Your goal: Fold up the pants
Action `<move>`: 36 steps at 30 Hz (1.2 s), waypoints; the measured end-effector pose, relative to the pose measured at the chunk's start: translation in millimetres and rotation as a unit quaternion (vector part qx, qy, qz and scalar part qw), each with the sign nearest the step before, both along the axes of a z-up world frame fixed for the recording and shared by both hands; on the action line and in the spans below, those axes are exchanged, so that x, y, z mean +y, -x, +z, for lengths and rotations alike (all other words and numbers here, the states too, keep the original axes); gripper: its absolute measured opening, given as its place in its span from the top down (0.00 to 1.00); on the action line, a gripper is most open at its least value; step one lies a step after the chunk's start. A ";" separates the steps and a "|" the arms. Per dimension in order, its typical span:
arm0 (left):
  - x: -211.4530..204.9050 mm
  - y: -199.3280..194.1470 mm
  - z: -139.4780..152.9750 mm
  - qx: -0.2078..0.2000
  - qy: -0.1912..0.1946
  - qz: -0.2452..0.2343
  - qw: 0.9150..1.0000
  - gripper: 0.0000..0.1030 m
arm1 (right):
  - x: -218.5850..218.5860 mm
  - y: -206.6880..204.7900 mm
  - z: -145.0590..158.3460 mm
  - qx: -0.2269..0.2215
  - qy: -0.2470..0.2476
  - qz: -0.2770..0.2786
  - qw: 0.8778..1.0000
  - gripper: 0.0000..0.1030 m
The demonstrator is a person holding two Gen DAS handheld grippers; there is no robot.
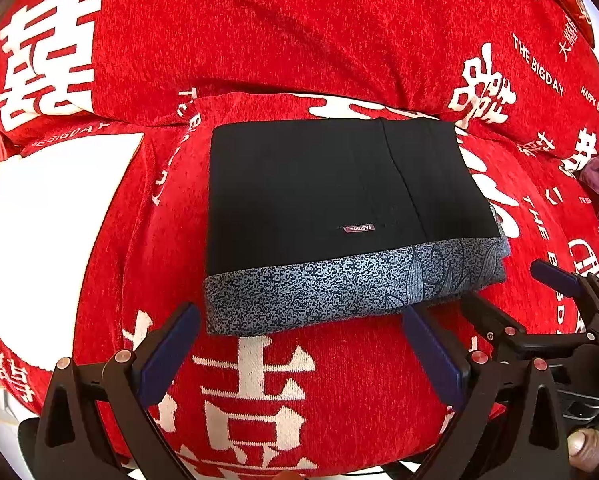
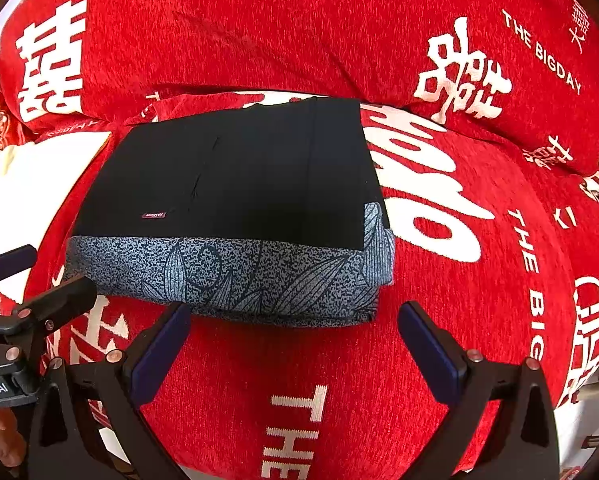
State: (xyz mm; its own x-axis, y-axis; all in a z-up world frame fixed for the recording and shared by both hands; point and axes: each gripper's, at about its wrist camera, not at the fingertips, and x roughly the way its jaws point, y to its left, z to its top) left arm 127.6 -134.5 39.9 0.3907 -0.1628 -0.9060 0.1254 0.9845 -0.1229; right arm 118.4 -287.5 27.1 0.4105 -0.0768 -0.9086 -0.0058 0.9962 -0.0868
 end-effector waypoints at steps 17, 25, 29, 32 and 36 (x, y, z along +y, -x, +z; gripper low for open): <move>1.6 1.0 -1.9 0.004 0.001 -0.002 1.000 0.02 | 0.9 -1.2 -0.4 0.000 0.004 0.003 1.000 0.00; 1.6 1.0 -1.3 0.003 -0.001 -0.002 1.000 0.02 | 1.6 -1.9 0.0 0.000 0.004 0.003 1.000 0.00; 1.1 0.9 -1.0 0.003 -0.001 -0.002 1.000 0.02 | 2.1 -2.0 -0.2 0.001 0.003 0.004 1.000 0.00; 2.0 0.9 -0.8 0.003 0.000 -0.003 1.000 0.02 | 3.4 -2.0 -0.6 0.001 0.005 0.005 1.000 0.00; 2.0 1.3 -0.4 0.002 -0.001 -0.005 1.000 0.02 | 2.4 -2.0 -0.2 0.000 0.005 0.004 1.000 0.00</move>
